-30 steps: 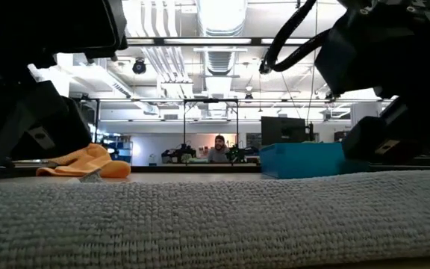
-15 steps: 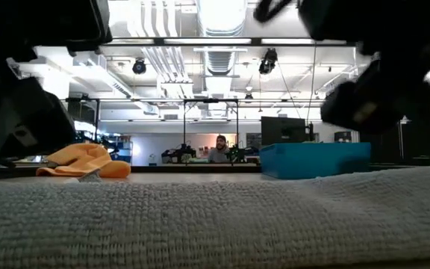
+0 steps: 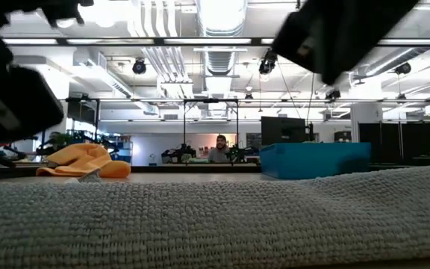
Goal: Roll microfiber towels into tight, uniform cylinder then place into a basket
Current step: Roll the gray towel
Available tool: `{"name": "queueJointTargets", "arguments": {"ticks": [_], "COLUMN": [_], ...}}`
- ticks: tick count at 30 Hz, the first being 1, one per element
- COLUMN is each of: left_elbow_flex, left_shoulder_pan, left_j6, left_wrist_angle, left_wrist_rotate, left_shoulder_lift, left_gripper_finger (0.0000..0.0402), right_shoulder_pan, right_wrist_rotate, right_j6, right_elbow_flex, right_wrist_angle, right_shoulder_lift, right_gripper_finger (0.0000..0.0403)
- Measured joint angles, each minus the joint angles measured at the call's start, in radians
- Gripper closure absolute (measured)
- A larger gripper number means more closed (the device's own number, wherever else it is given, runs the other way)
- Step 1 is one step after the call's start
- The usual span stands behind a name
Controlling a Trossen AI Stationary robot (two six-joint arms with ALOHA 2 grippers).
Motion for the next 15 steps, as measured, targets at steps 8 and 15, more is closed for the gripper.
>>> {"name": "queueJointTargets", "arguments": {"ticks": [8,15], "left_elbow_flex": [-0.017,-0.135], "left_shoulder_pan": [0.005,0.098], "left_j6": [0.004,0.069], "left_wrist_angle": [-0.220,-0.206], "left_wrist_rotate": [-0.119,-0.313], "left_shoulder_lift": [-0.139,-0.183], "left_gripper_finger": [0.0338,0.0271], "right_shoulder_pan": [-0.079,-0.136], "right_wrist_rotate": [0.055,0.063], "right_j6": [0.015,-0.030], "right_elbow_flex": [-0.007,-0.031], "right_wrist_angle": [0.004,0.066], "right_shoulder_lift": [0.002,0.009], "right_gripper_finger": [0.0330,0.0330]}}
